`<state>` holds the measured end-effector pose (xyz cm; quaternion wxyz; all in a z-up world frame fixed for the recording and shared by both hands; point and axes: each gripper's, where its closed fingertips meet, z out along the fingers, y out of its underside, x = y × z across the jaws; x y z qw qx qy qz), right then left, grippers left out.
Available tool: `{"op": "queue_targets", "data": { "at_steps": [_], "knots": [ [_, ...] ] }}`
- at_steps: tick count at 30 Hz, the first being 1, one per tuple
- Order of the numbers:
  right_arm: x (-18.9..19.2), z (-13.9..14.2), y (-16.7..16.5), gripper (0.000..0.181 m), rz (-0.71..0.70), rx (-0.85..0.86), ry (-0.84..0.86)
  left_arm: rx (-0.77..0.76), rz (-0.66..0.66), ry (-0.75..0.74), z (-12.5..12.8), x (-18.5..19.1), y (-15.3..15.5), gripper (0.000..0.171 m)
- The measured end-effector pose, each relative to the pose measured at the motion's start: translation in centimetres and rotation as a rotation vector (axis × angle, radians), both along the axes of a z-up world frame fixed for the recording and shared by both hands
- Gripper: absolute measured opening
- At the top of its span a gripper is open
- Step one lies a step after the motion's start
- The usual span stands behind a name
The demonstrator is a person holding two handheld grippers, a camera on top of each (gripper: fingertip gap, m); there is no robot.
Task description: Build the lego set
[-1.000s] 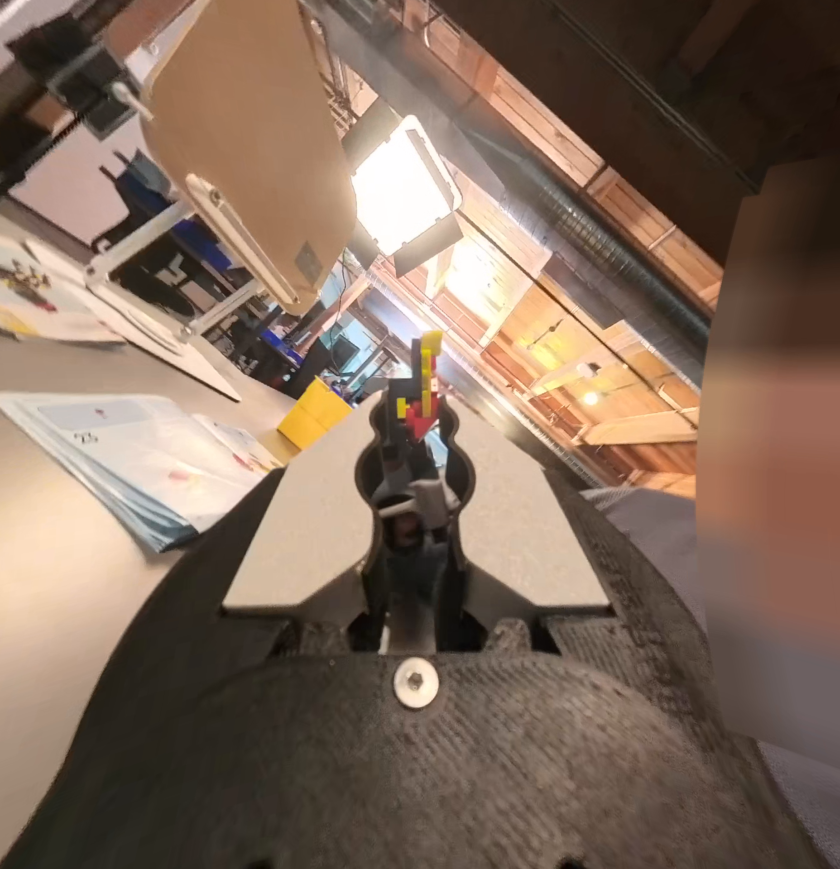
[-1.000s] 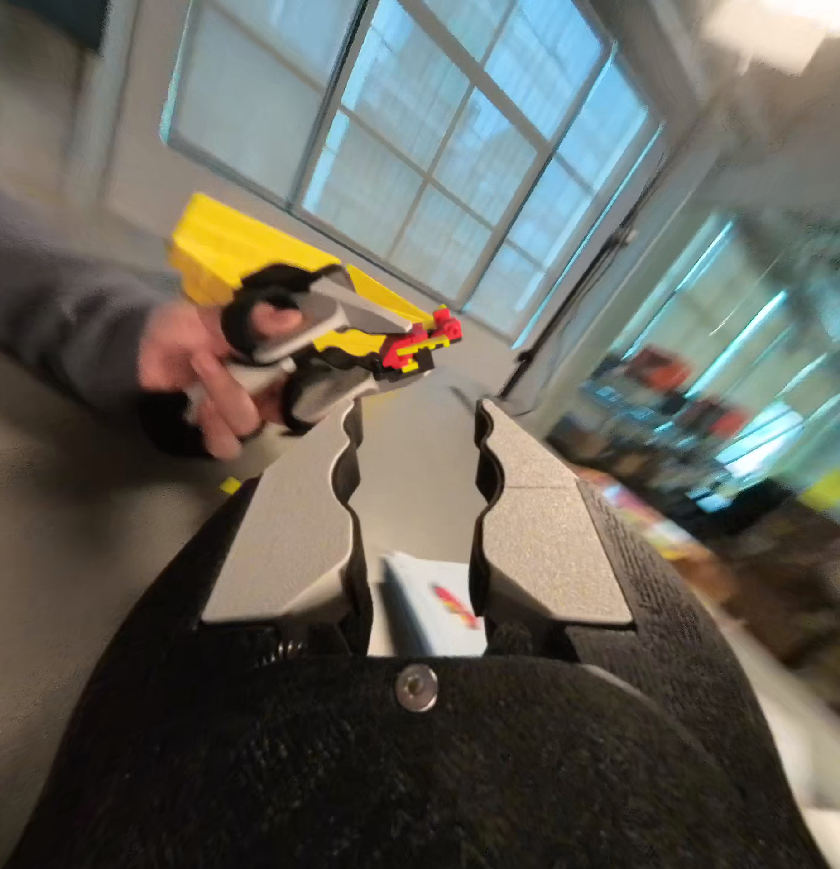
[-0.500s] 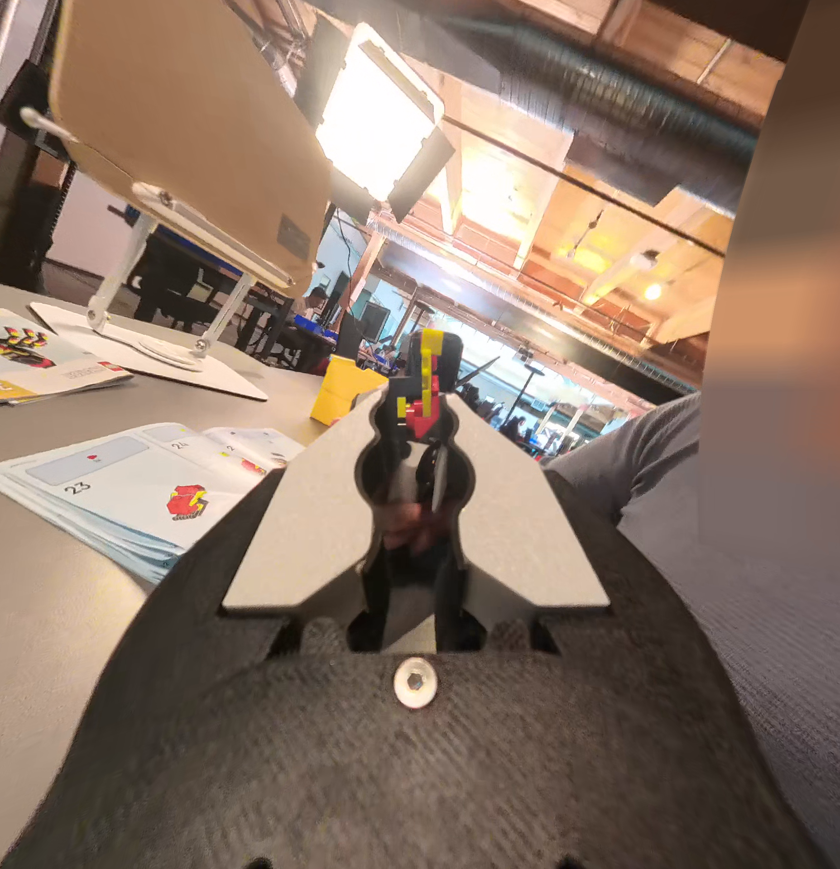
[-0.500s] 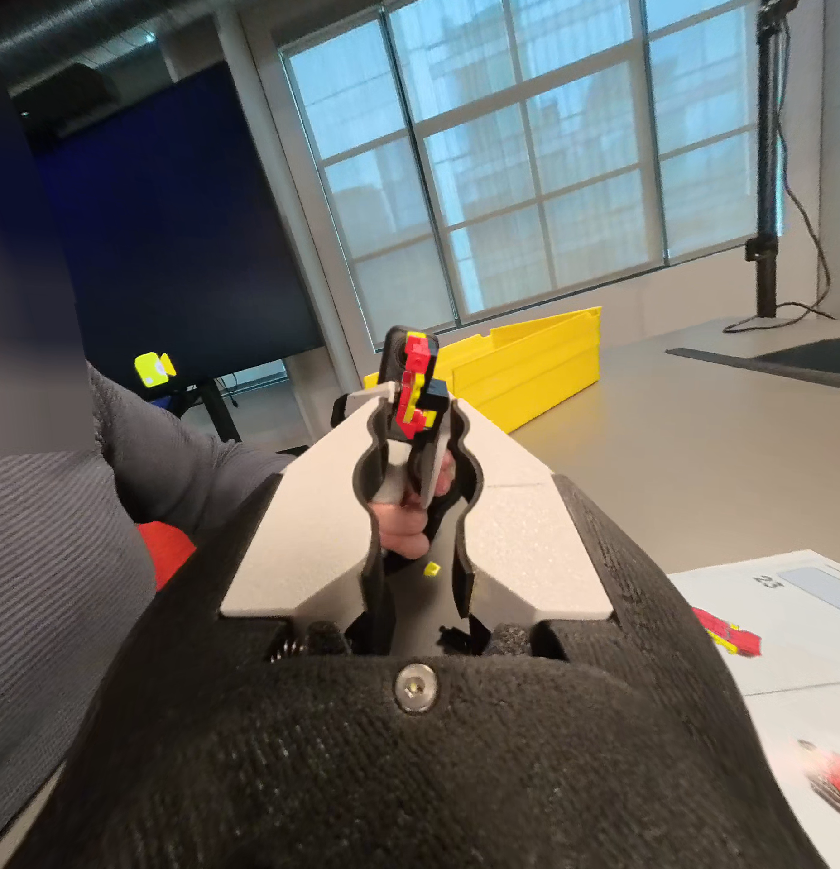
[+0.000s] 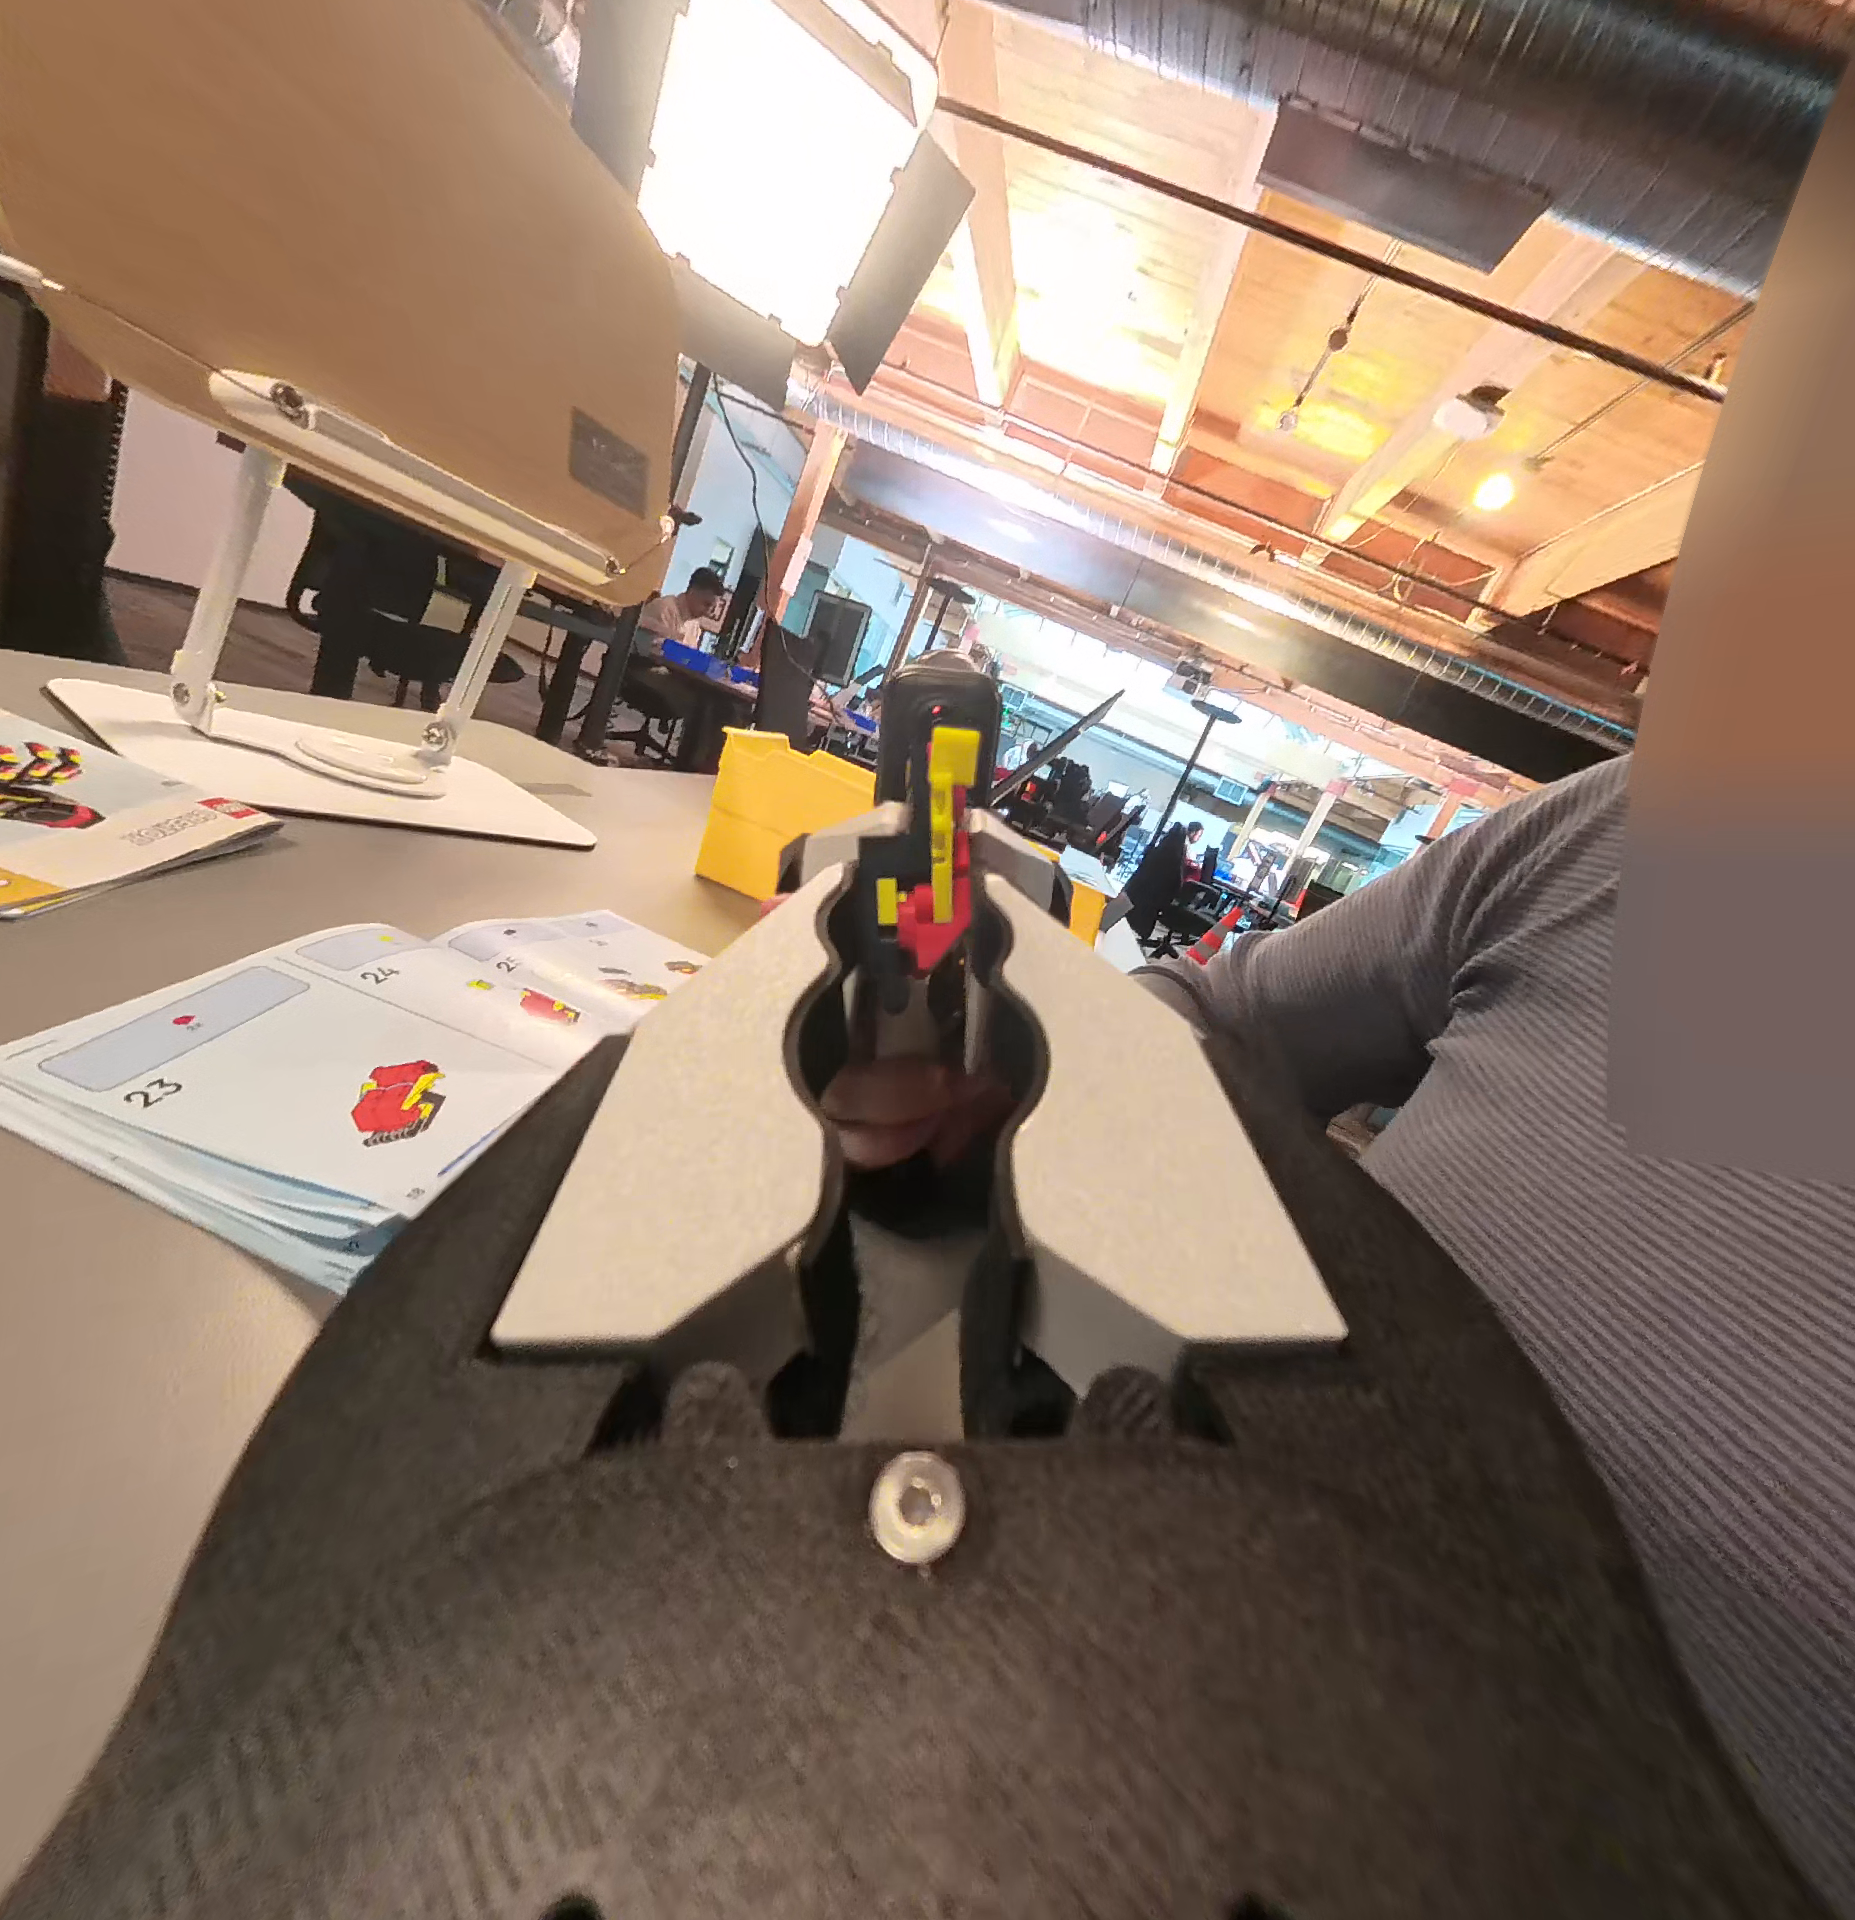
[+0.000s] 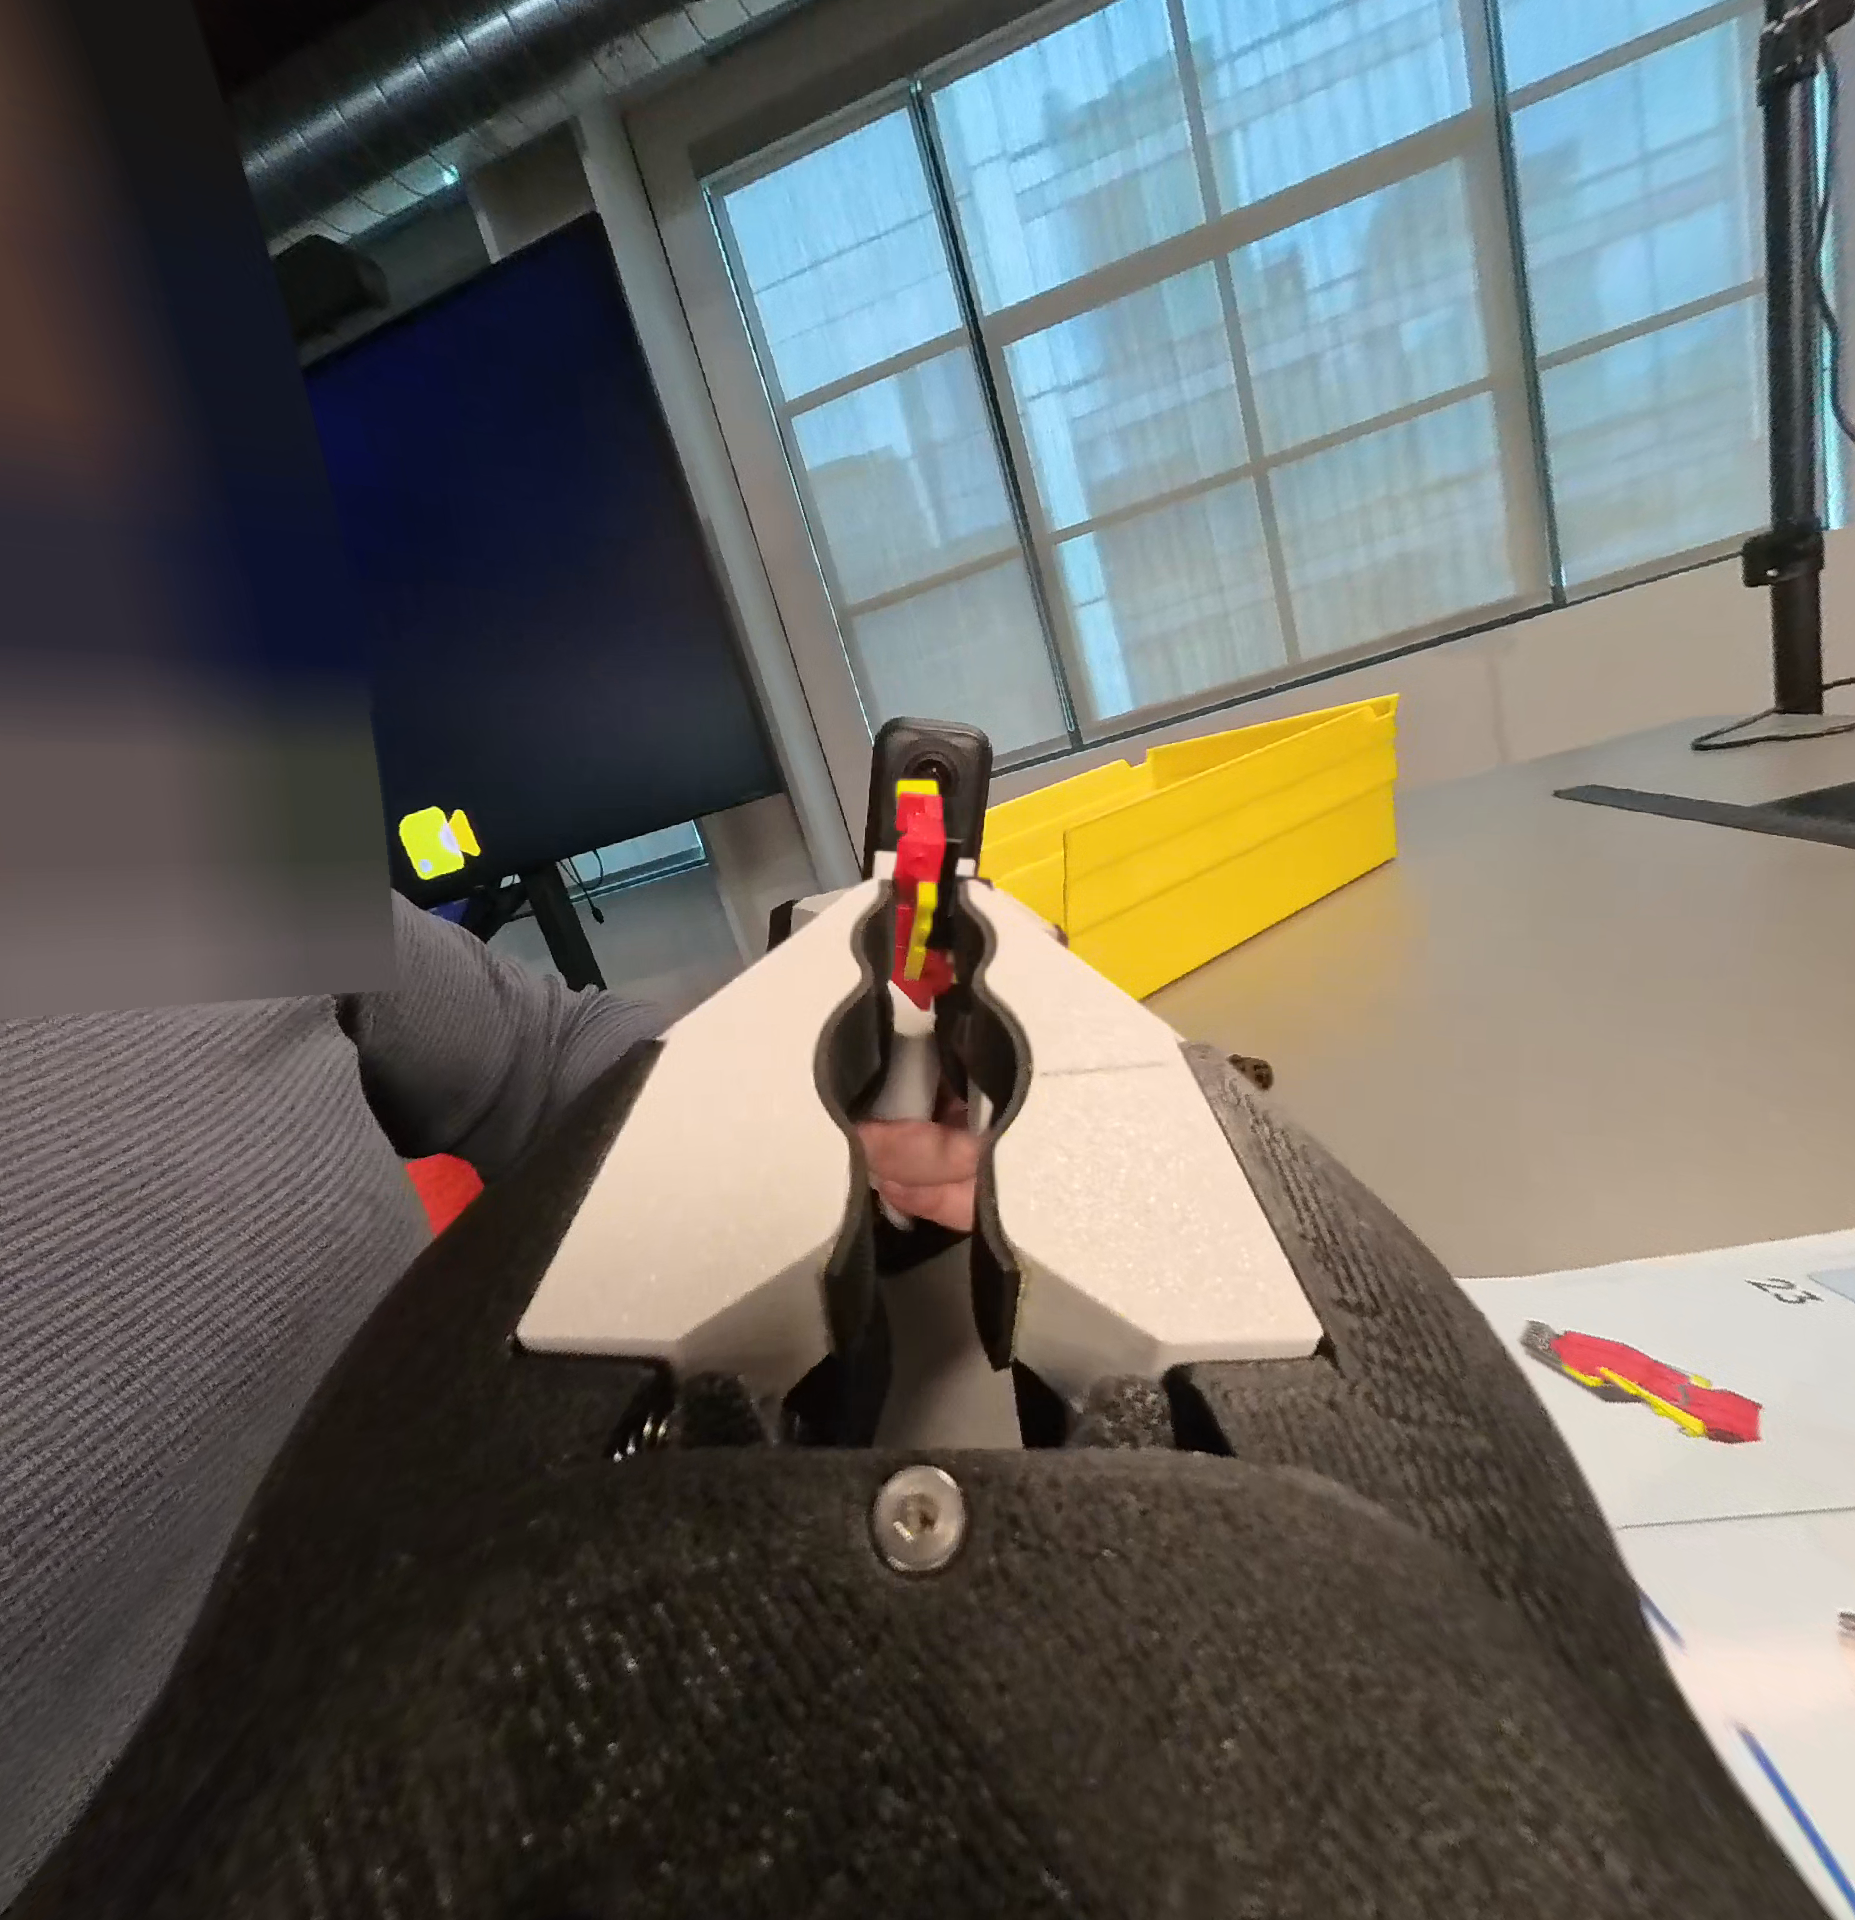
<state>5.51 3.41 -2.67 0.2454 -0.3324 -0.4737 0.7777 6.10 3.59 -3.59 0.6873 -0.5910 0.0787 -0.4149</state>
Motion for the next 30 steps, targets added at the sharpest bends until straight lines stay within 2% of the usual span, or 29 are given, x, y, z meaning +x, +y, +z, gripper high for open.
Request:
{"op": "queue_targets", "data": {
  "at_steps": [10,14,16,20,23,26,28,30],
  "knots": [
    [-0.1,-0.4,-0.1,0.007,0.005,-0.003,-0.034,-0.031,0.005,0.005,-0.4,-0.1,-0.1,0.02],
    [-0.4,-0.7,0.9,0.007,-0.028,-0.018,-0.068,-0.02,0.101,0.023,-0.3,-1.7,0.1,0.041],
    [-0.6,-1.0,1.4,0.007,-0.048,-0.016,-0.088,-0.015,0.171,0.072,-0.2,-3.1,0.0,0.042],
    [-0.9,-1.4,1.7,0.006,-0.047,-0.067,-0.157,-0.001,0.257,0.311,-0.9,-4.1,0.0,0.043],
    [-1.0,-1.8,1.5,0.005,0.029,-0.199,-0.257,0.117,0.317,0.631,-1.2,-2.7,-0.5,0.043],
    [-1.2,-2.6,1.1,0.005,0.098,-0.298,-0.343,0.306,0.44,0.966,-1.3,-1.1,-1.2,0.042],
    [-1.1,-2.8,1.0,0.005,0.134,-0.337,-0.374,0.382,0.454,1.063,-1.5,0.0,-1.5,0.042],
    [-1.2,-3.1,1.0,0.005,0.148,-0.346,-0.409,0.35,0.41,1.043,-2.0,0.7,-1.3,0.052]
  ]
}}
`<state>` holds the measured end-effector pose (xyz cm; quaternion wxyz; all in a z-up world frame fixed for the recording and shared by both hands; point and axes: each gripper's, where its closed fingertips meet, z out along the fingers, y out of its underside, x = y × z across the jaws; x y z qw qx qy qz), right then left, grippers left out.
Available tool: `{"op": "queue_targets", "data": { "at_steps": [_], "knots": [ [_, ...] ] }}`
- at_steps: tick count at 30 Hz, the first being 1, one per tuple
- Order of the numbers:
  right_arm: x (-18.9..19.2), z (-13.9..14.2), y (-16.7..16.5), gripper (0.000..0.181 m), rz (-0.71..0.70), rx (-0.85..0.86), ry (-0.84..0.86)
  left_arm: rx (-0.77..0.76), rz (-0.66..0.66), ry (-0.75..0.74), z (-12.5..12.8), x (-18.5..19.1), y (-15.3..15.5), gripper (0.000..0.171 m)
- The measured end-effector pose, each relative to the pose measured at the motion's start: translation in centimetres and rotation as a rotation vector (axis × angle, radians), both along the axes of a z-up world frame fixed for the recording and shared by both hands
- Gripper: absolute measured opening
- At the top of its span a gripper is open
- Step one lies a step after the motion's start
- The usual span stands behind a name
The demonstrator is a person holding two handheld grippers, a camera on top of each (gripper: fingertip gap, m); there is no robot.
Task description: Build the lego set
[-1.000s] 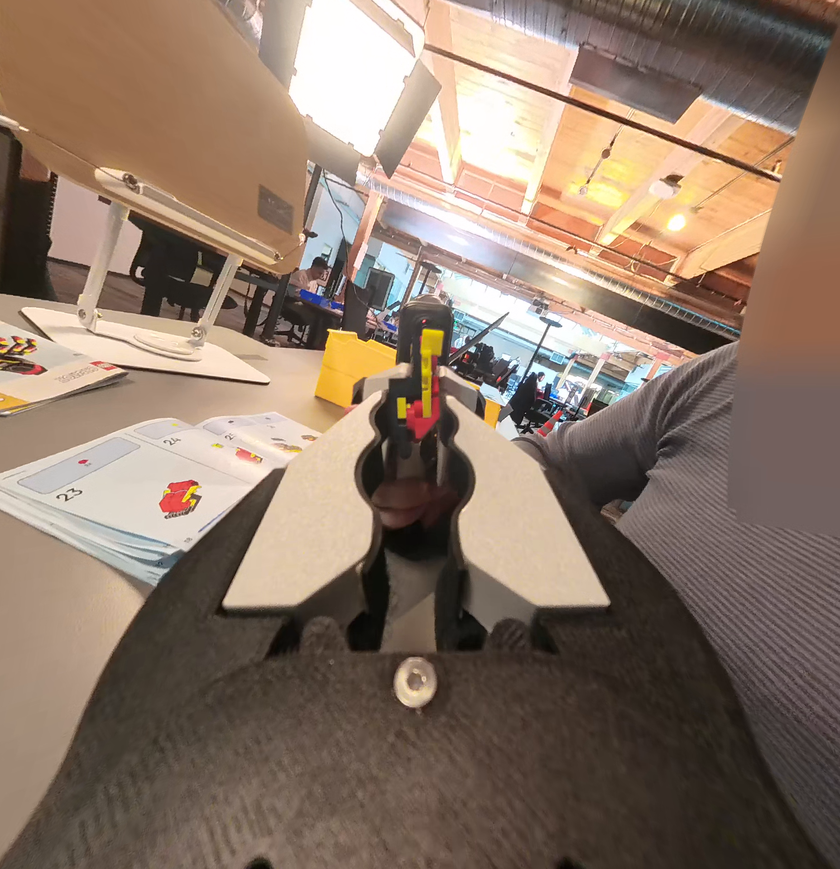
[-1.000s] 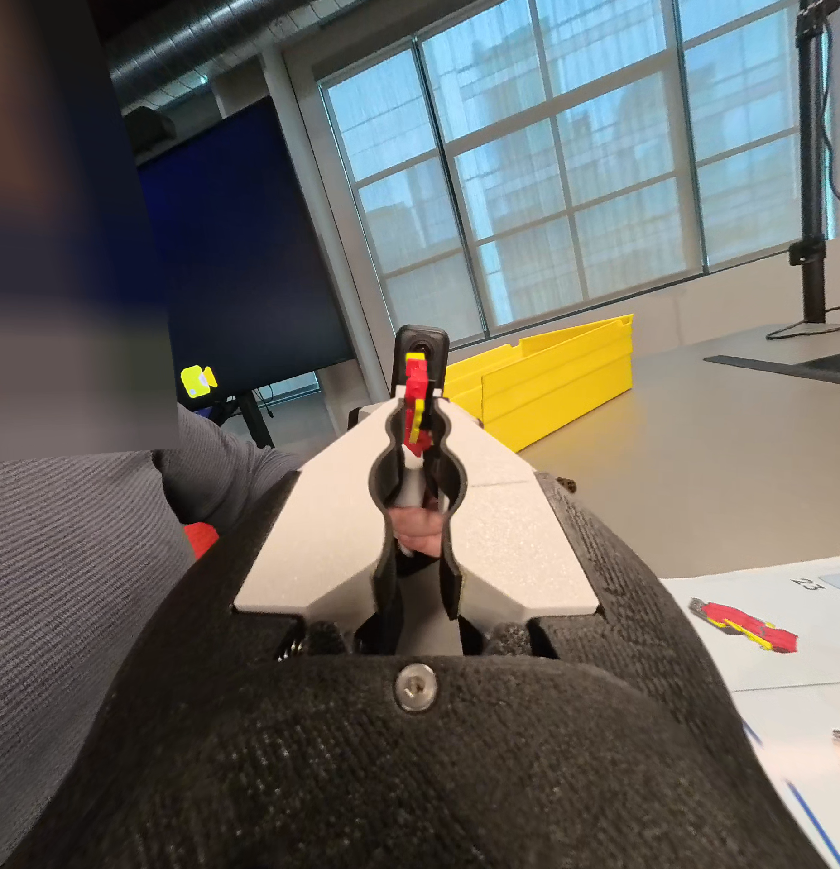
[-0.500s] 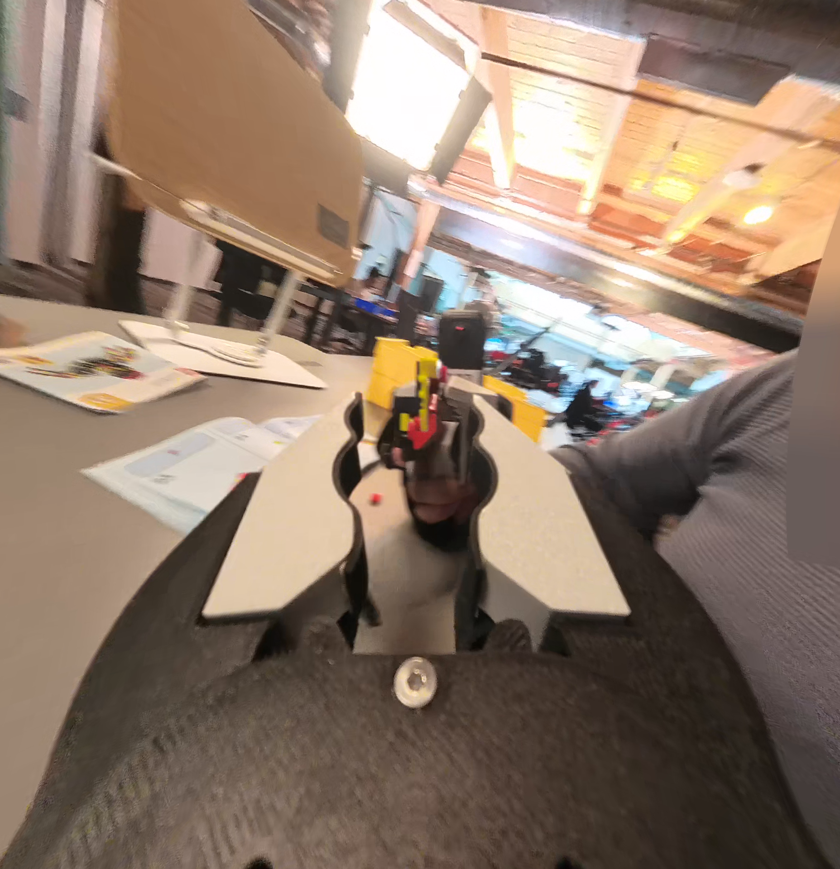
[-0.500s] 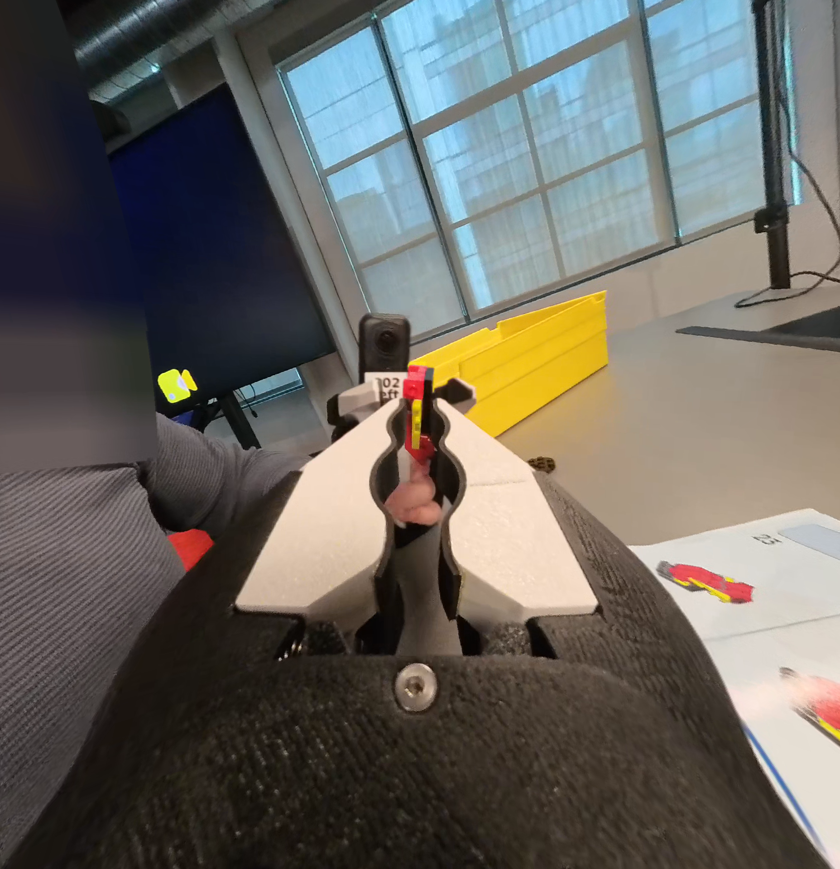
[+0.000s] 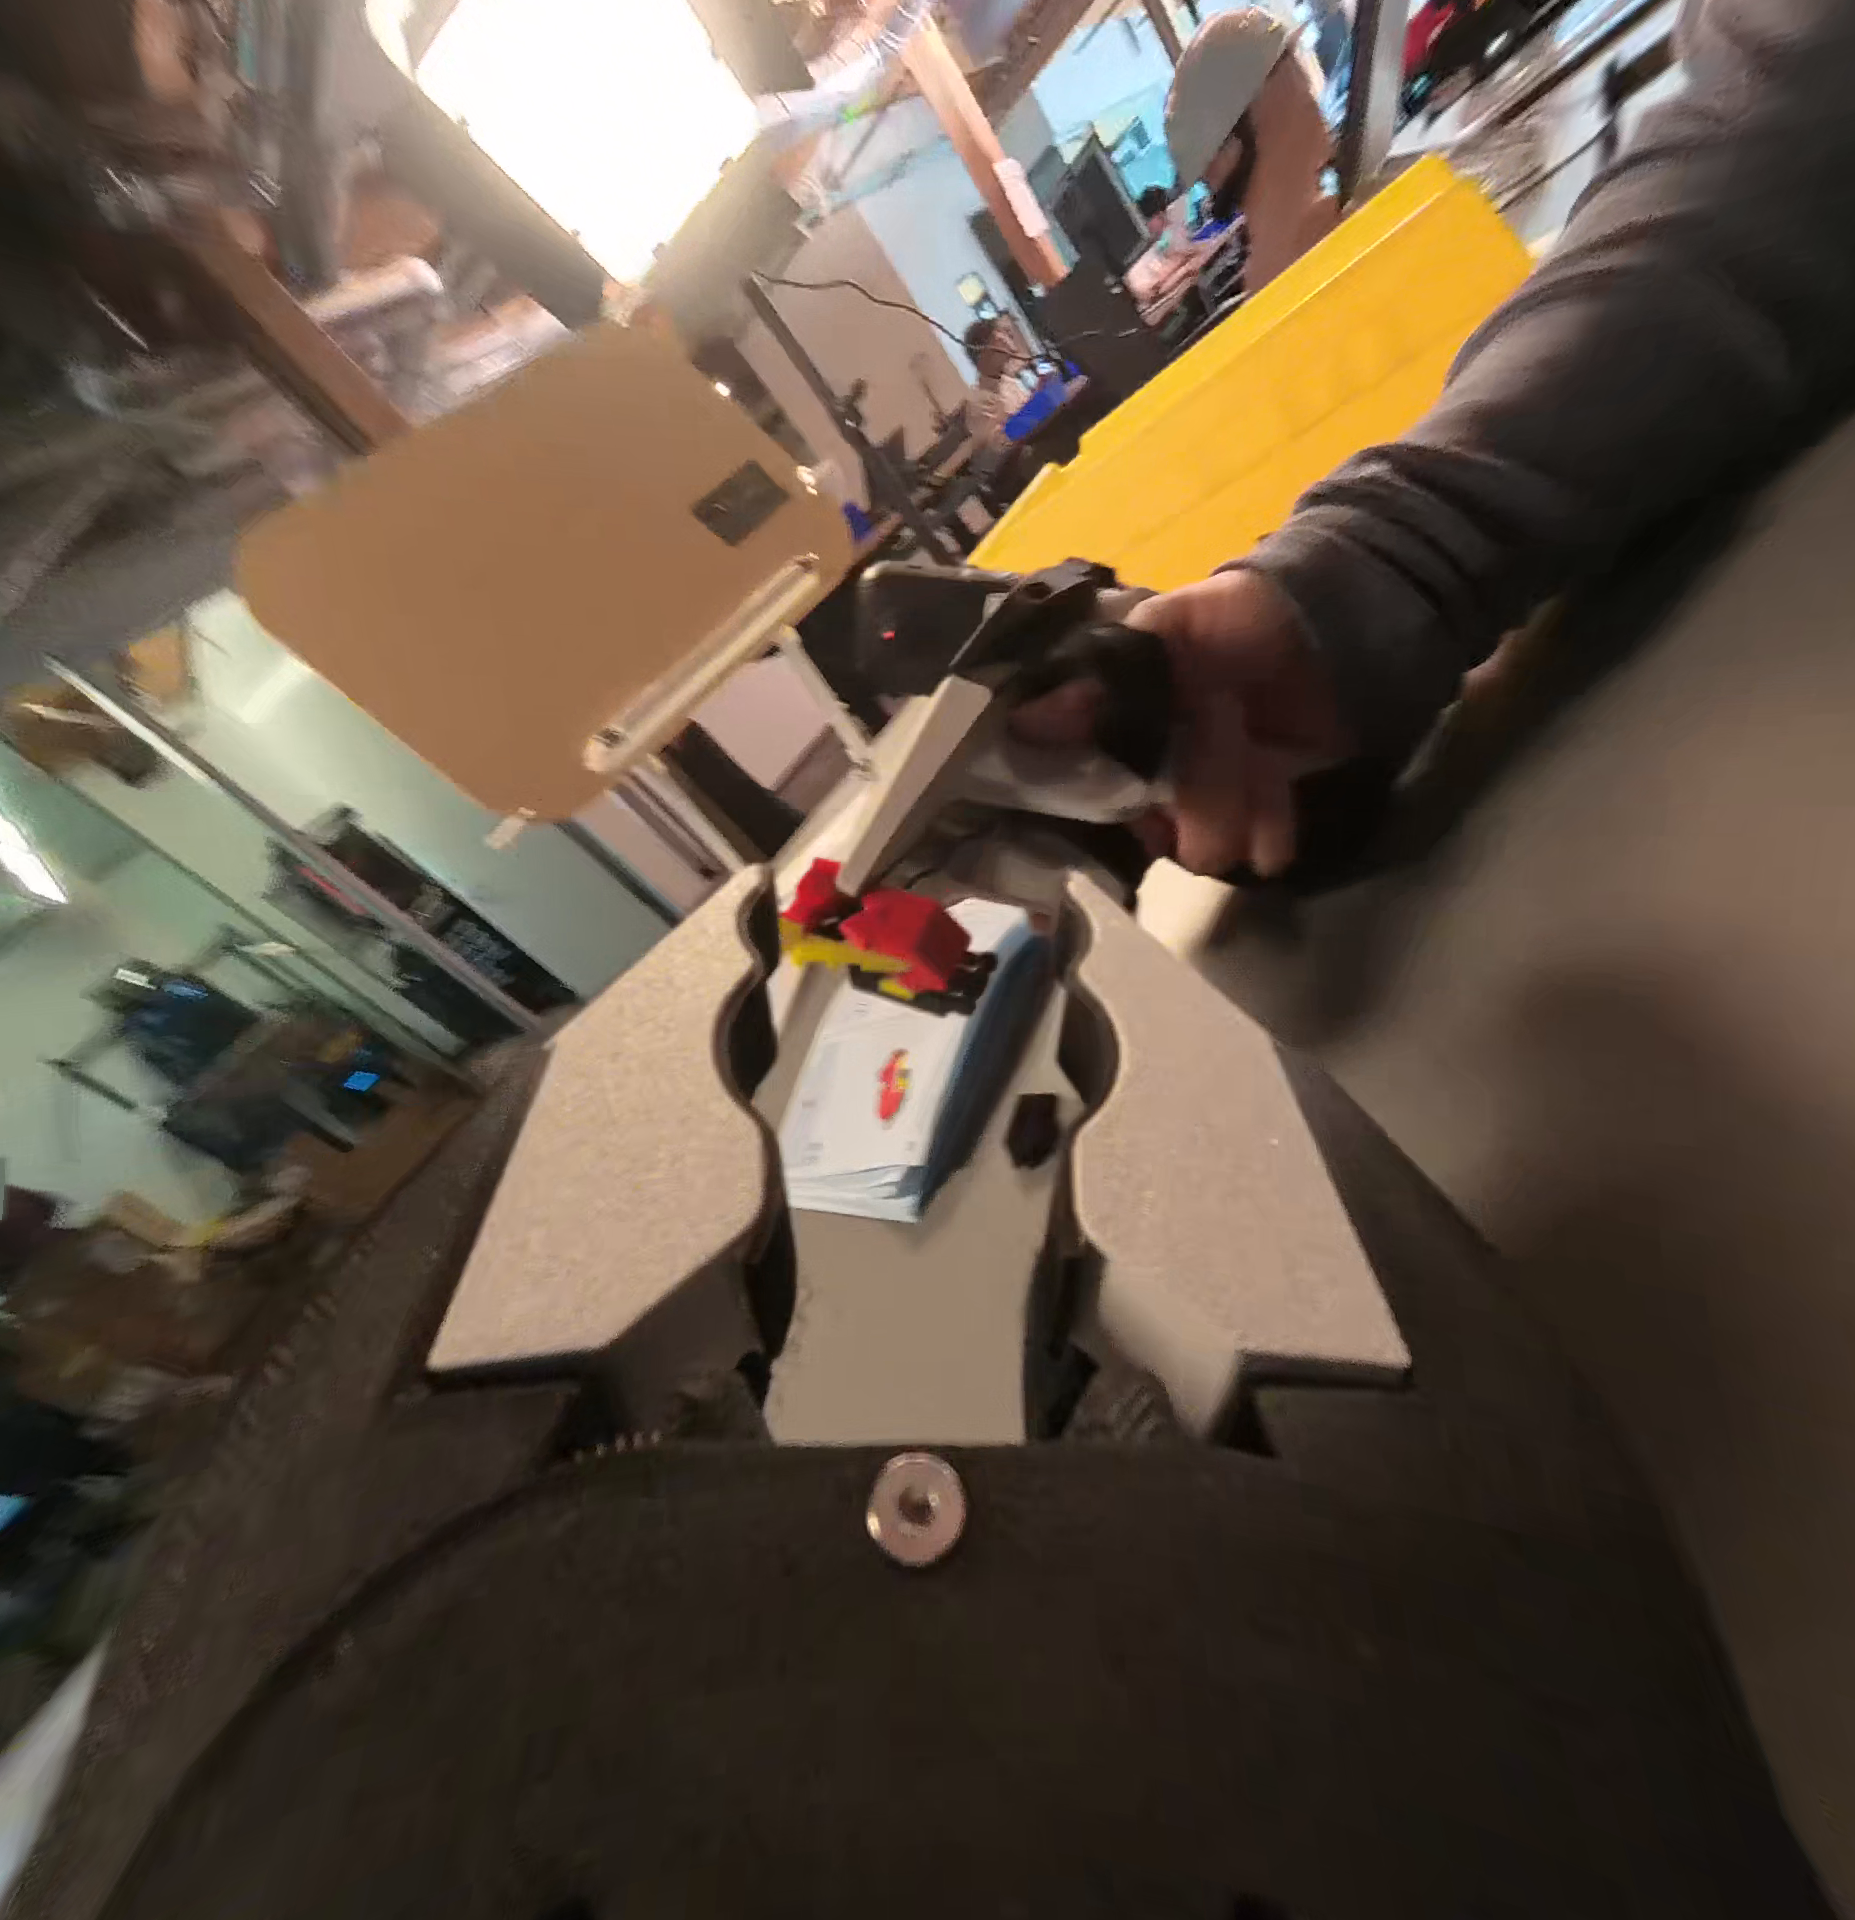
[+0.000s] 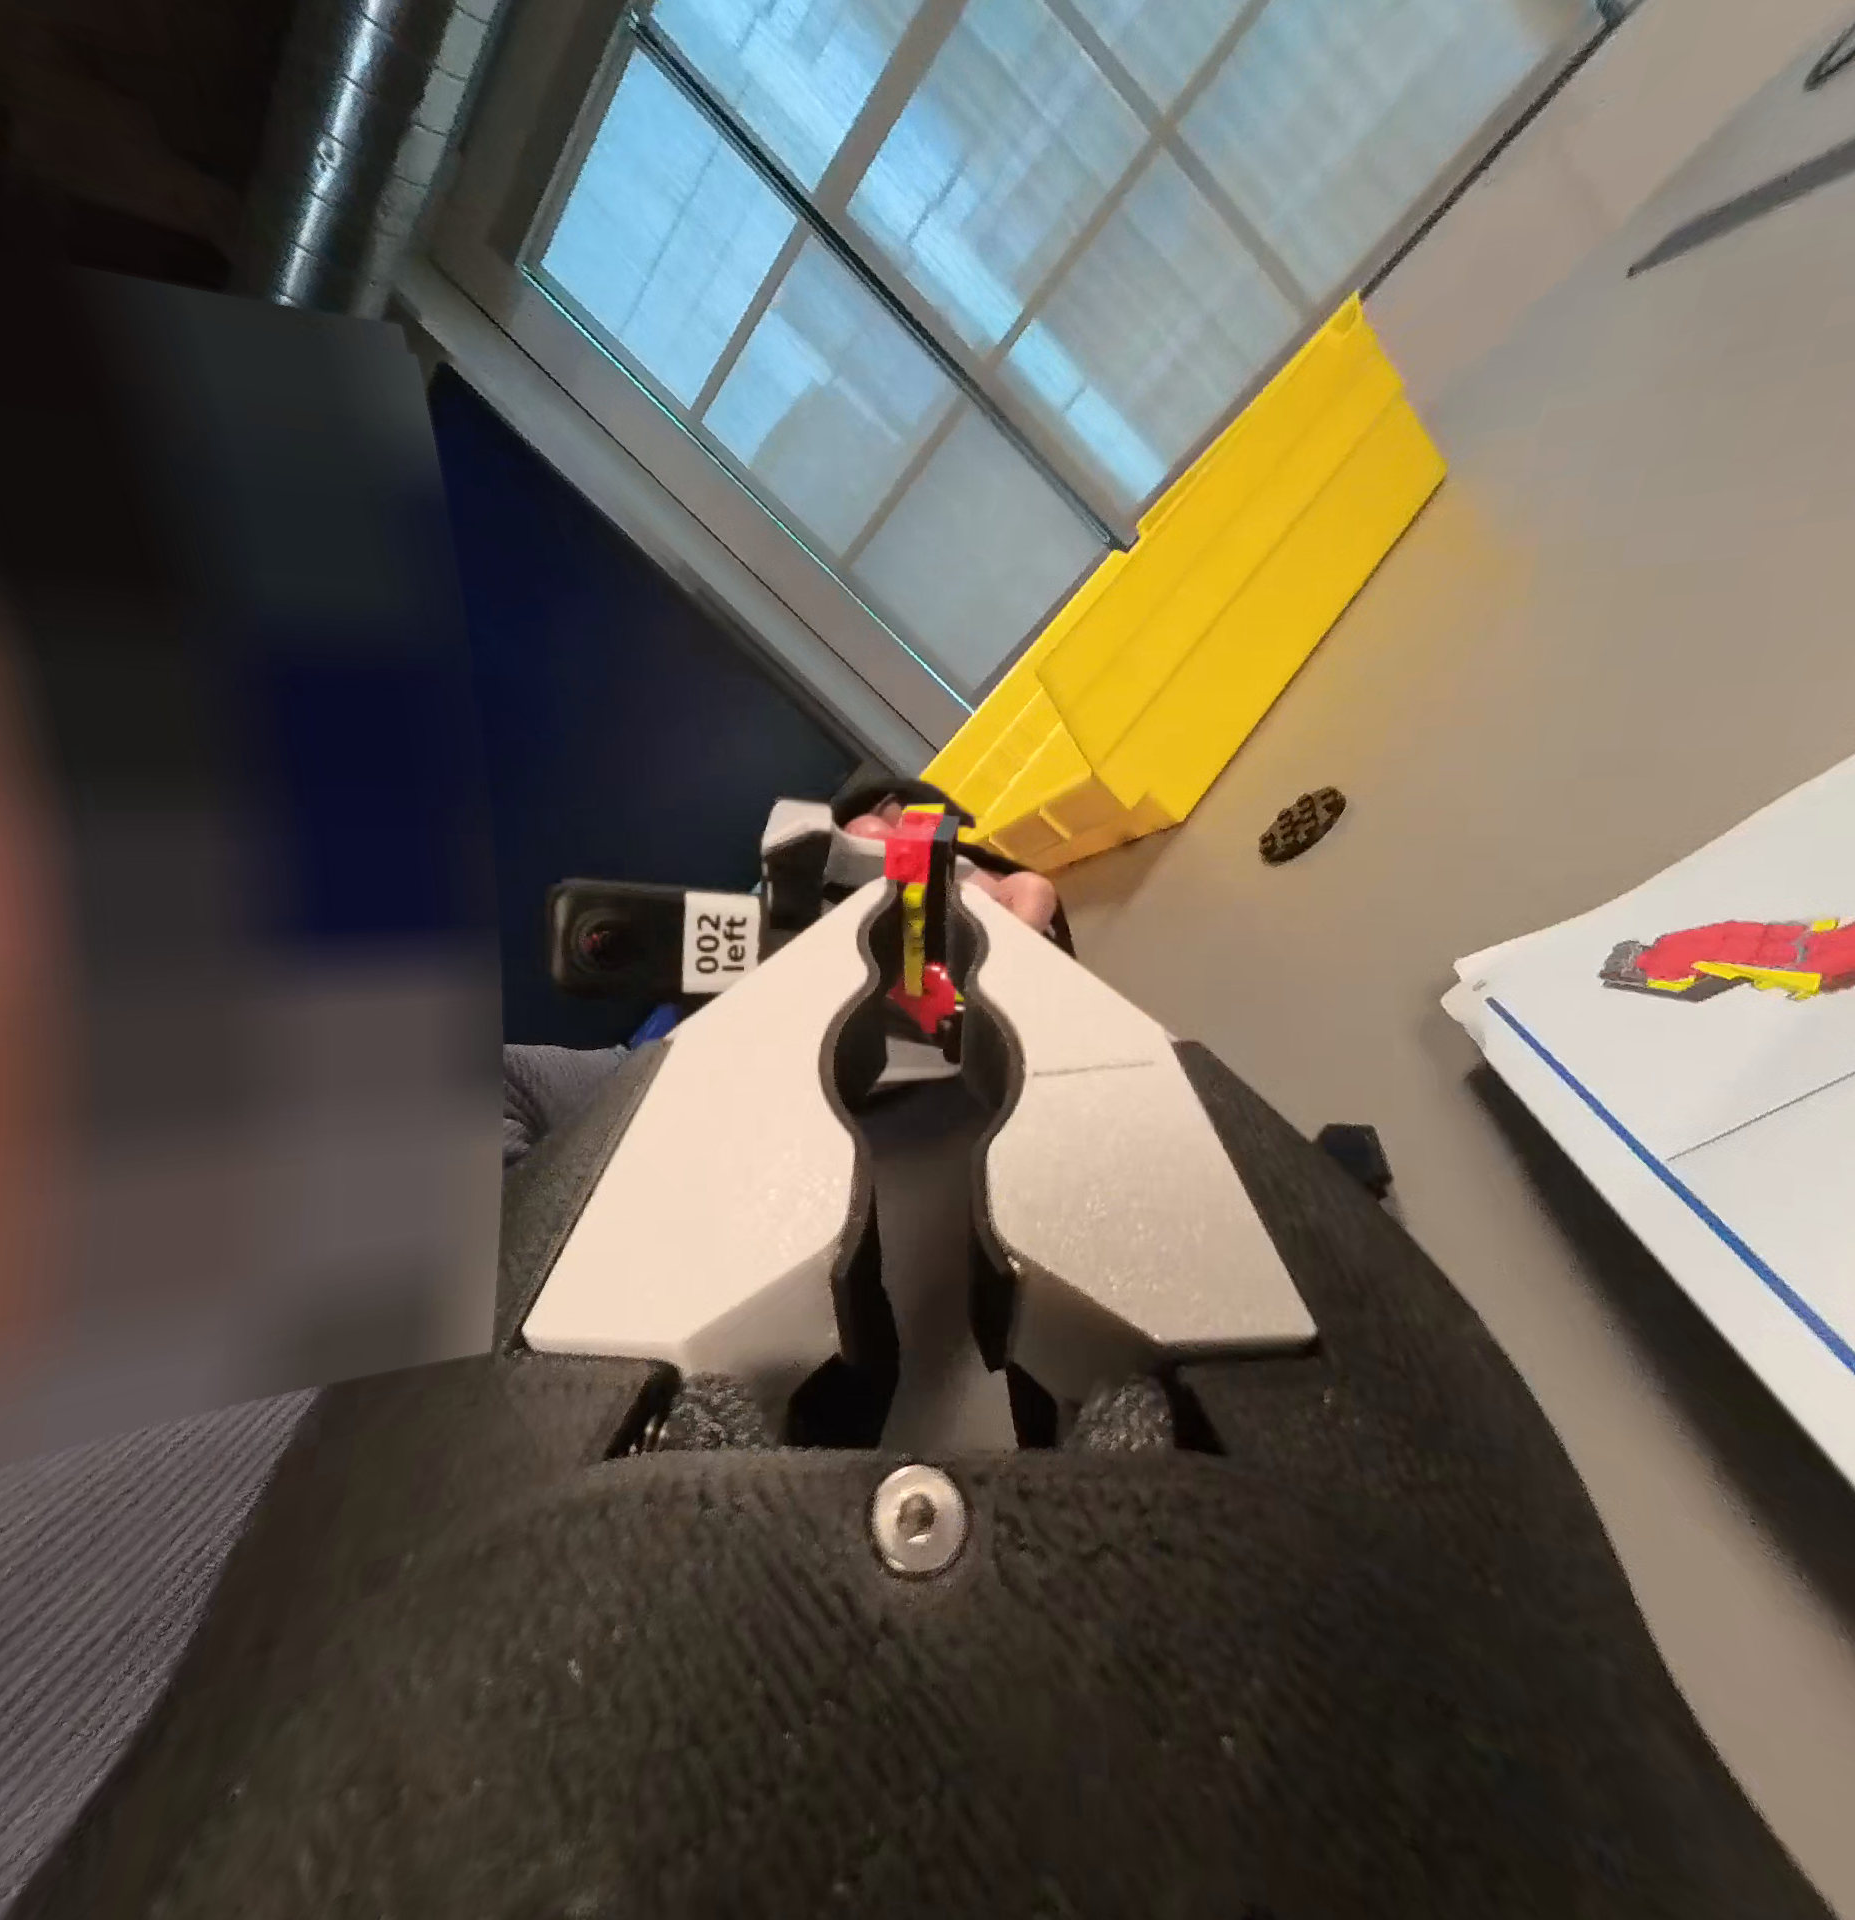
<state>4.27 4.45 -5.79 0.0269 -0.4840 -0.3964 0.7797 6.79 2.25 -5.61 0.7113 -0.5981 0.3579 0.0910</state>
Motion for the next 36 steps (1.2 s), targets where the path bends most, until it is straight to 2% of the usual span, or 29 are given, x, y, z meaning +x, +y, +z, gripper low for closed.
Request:
{"op": "queue_targets", "data": {
  "at_steps": [7,11,15,18,25,32,36],
  "knots": [
    [0.3,-1.1,-0.8,0.005,0.126,0.073,-0.13,0.012,0.018,-0.189,1.7,-2.2,-0.1,0.053],
    [1.5,-2.7,-1.3,0.005,0.22,0.387,-0.215,0.055,0.064,-0.315,3.0,-4.1,-0.1,0.048],
    [3.4,-4.0,-1.0,0.005,0.304,0.7,-0.285,0.03,0.145,-0.383,2.6,-6.1,0.5,0.044],
    [5.2,-5.1,-0.6,0.005,0.371,0.859,-0.372,-0.001,0.16,-0.378,1.8,-6.0,1.0,0.042],
    [8.1,-6.8,0.9,0.005,0.423,1.163,-0.514,-0.031,0.142,-0.297,0.9,-4.6,1.3,0.04],
    [9.1,-7.7,0.4,0.005,0.454,1.345,-0.545,-0.061,0.135,-0.294,0.4,-4.5,1.6,0.04],
    [9.4,-8.3,0.0,0.005,0.489,1.366,-0.551,-0.074,0.13,-0.291,0.2,-4.4,1.6,0.04]
  ]
}}
